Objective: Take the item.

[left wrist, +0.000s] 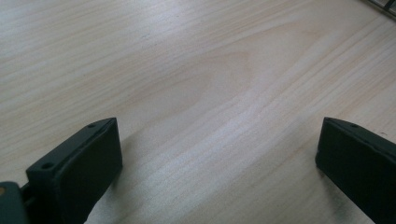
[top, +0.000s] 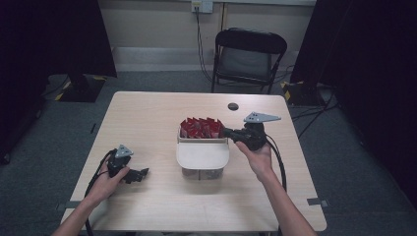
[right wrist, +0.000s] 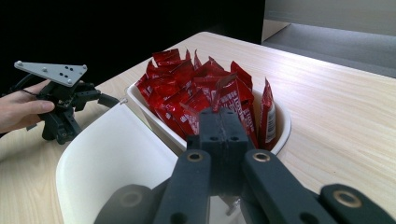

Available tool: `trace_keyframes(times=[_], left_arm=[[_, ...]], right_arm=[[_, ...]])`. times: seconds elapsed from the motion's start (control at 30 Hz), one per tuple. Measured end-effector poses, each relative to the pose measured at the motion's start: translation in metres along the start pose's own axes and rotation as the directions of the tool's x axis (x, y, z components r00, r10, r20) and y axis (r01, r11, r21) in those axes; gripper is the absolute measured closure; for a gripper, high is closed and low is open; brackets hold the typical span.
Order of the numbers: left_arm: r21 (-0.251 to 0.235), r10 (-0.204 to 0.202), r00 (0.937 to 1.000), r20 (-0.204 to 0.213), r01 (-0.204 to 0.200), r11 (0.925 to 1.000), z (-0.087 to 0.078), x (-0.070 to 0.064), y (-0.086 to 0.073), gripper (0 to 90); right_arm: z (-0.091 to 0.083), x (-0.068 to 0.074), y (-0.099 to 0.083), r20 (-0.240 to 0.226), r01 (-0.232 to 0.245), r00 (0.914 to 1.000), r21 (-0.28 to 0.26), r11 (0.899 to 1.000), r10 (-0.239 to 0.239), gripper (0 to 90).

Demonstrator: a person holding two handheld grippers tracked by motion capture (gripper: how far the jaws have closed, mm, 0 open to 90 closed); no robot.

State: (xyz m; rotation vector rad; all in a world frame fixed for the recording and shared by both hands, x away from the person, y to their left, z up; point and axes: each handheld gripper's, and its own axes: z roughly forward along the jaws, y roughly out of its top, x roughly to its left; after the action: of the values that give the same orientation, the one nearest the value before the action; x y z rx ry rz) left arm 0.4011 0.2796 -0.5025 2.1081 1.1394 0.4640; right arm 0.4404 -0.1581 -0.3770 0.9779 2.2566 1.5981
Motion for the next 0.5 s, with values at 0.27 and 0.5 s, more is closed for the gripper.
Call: trace_keyframes(times=[0.27, 0.5], left_arm=[[0.0, 0.0, 1.0, -0.001, 0.0, 1.0, -0.0001, -0.0001, -0.0001, 0.0], [0.0, -0.001, 1.0, 0.0, 0.001, 1.0, -0.0001, -0.0001, -0.0001, 0.0]], right_arm=[[-0.0022, 0.0029, 0.0046, -0.01, 0.006, 0.9999, -0.019, 1.0, -0.006, 90.0], [-0.0033, 0.0032, 0.0067, -0.009, 0.001, 1.0, -0.028, 1.0, -0.002, 90.0]])
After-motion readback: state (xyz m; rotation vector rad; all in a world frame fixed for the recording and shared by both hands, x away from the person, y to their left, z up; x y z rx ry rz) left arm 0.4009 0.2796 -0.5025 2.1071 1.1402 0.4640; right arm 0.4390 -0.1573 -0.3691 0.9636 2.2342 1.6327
